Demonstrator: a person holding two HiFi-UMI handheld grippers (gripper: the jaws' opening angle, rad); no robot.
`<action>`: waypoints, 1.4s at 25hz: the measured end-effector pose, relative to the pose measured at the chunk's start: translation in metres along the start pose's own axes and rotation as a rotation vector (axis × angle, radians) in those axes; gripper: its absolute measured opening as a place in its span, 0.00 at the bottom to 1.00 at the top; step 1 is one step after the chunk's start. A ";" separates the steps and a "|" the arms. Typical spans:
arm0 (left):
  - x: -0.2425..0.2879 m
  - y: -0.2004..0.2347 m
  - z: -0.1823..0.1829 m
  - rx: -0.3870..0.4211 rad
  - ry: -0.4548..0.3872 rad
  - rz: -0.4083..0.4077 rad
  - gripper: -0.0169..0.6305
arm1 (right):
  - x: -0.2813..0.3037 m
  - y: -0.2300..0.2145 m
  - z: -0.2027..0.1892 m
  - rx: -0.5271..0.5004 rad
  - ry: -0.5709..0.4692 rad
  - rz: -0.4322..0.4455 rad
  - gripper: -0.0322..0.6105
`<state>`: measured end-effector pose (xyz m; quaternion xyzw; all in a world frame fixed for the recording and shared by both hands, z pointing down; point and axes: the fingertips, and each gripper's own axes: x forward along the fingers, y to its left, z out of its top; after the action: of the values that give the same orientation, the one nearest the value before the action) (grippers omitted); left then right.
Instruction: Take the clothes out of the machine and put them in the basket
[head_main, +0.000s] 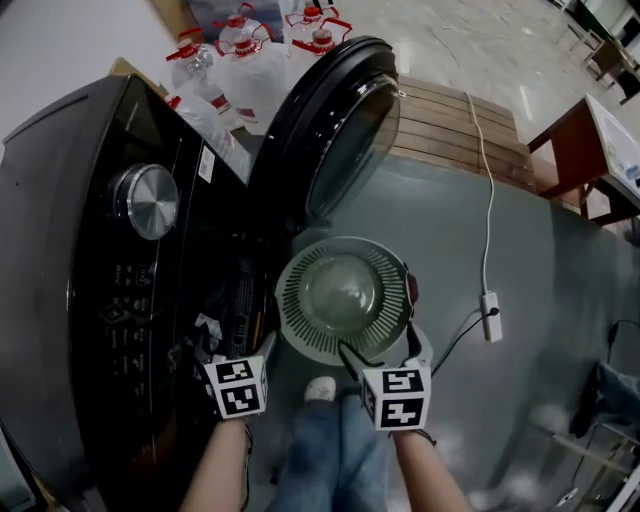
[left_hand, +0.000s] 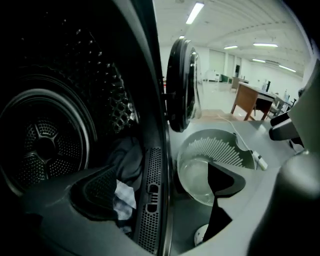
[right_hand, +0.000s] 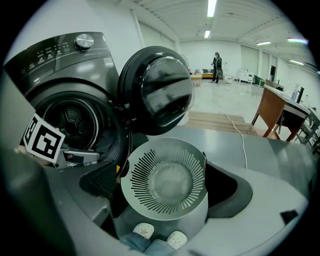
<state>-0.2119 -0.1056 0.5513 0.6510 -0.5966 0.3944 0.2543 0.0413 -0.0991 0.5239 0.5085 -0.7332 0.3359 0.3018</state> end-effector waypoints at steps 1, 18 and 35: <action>0.007 0.007 -0.005 -0.010 0.004 0.024 0.91 | 0.007 0.001 -0.002 -0.006 0.001 0.006 0.90; 0.061 0.106 -0.096 -0.236 0.148 0.312 0.90 | 0.070 0.050 -0.054 -0.049 0.087 0.108 0.86; 0.029 0.049 -0.084 -0.140 0.078 0.204 0.08 | 0.052 0.033 -0.072 -0.055 0.110 0.113 0.81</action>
<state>-0.2779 -0.0623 0.6153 0.5518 -0.6756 0.4007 0.2804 0.0019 -0.0615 0.6016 0.4387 -0.7519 0.3594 0.3360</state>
